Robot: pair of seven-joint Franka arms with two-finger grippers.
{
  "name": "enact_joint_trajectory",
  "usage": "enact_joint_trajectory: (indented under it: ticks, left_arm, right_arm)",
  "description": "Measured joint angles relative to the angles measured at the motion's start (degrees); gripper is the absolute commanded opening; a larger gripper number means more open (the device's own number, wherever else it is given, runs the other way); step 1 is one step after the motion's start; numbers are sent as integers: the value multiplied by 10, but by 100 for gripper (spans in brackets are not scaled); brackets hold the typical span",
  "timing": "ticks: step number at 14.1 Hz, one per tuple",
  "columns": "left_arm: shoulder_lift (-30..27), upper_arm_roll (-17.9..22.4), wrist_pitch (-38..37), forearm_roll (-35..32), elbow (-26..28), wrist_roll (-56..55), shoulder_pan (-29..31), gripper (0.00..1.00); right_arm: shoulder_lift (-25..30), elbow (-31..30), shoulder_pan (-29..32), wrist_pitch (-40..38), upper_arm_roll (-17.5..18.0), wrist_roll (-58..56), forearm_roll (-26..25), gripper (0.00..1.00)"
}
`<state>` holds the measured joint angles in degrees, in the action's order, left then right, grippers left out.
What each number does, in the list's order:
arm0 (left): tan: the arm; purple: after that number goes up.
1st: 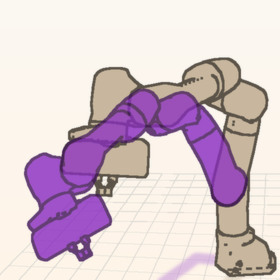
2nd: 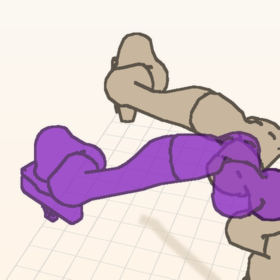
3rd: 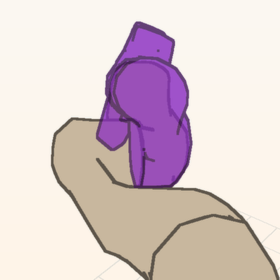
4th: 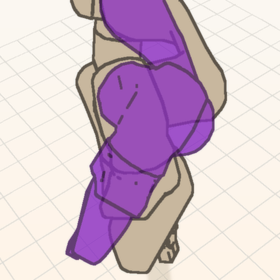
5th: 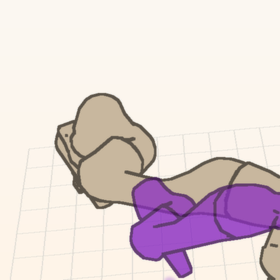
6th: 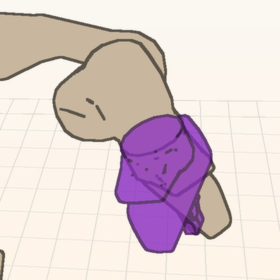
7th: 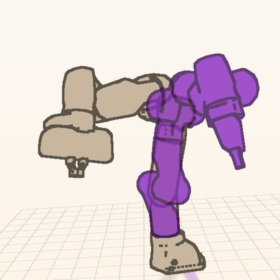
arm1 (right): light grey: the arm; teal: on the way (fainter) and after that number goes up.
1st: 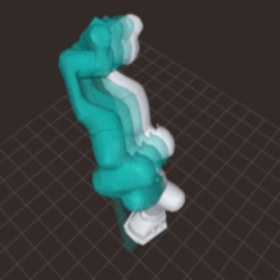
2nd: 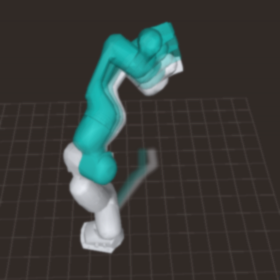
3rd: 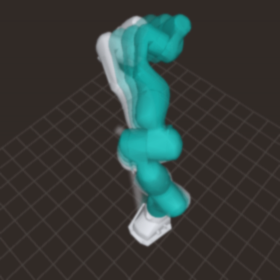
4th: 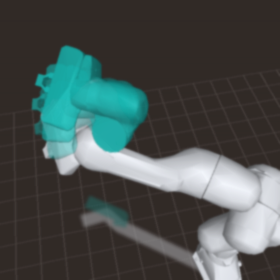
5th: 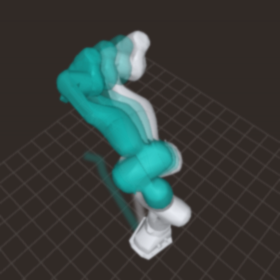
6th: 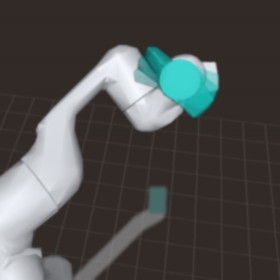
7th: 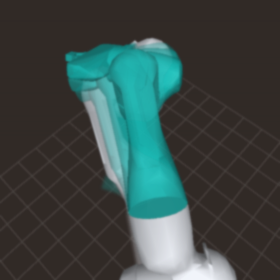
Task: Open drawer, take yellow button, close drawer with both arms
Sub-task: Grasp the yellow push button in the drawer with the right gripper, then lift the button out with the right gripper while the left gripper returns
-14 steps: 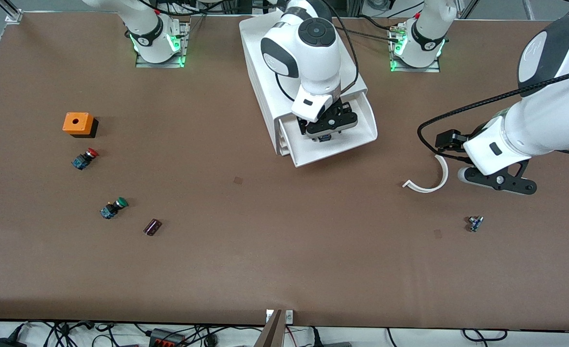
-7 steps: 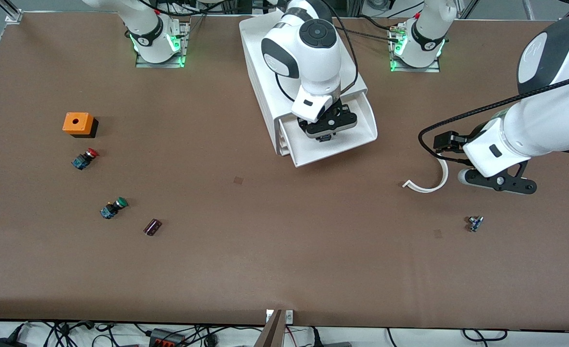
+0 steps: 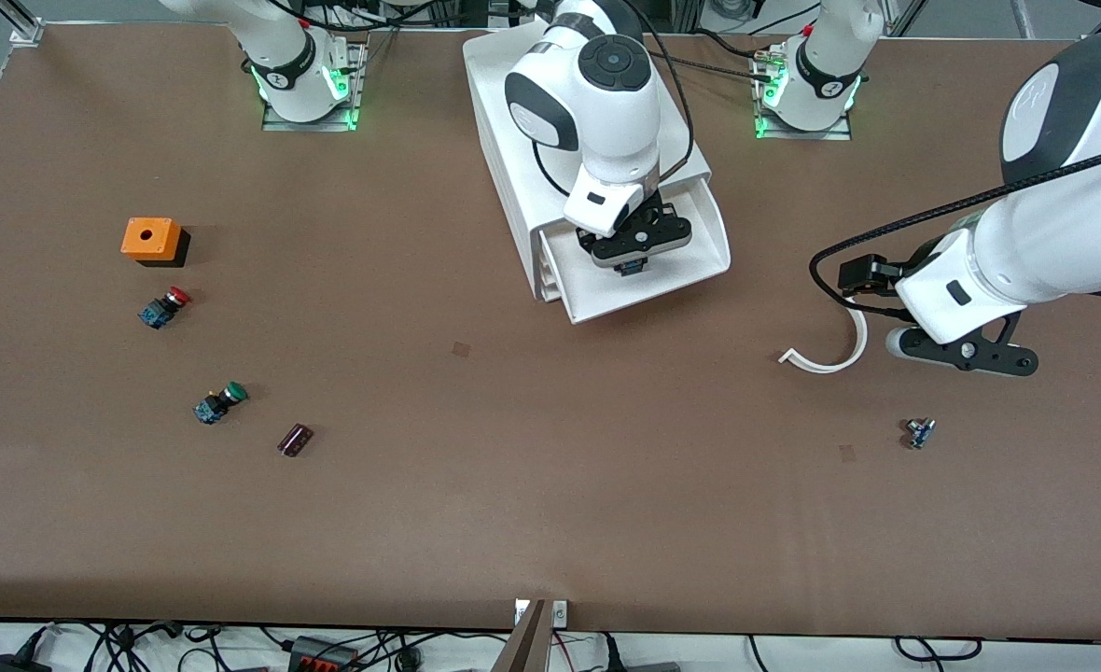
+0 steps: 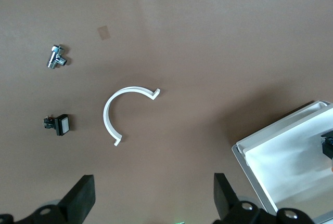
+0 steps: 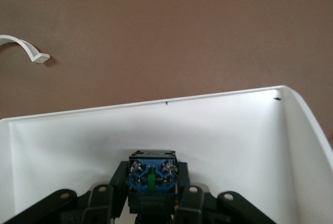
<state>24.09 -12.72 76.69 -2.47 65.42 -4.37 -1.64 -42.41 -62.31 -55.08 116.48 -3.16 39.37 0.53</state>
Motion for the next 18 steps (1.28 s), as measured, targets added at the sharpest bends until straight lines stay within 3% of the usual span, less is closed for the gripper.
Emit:
enact_joint_trajectory:
  ticks: [5, 10, 13, 18]
  left_arm:
    - [0, 0, 0, 0, 0, -1, 0, 100]
    - [2, -2, 20, 16, 6, -93, -1, 100]
    - [3, -7, 93, 35, 55, -138, -6, 100]
    - [4, -54, 244, 37, 159, -229, -11, 100]
  right_arm:
    - [18, 46, 17, -21, -22, 23, 0, 0]
    - [52, 48, 131, -104, -26, -10, 2, 0]
    - [52, 30, 199, -160, -24, -104, 11, 0]
    - [43, -51, 245, -164, -26, -167, 2, 0]
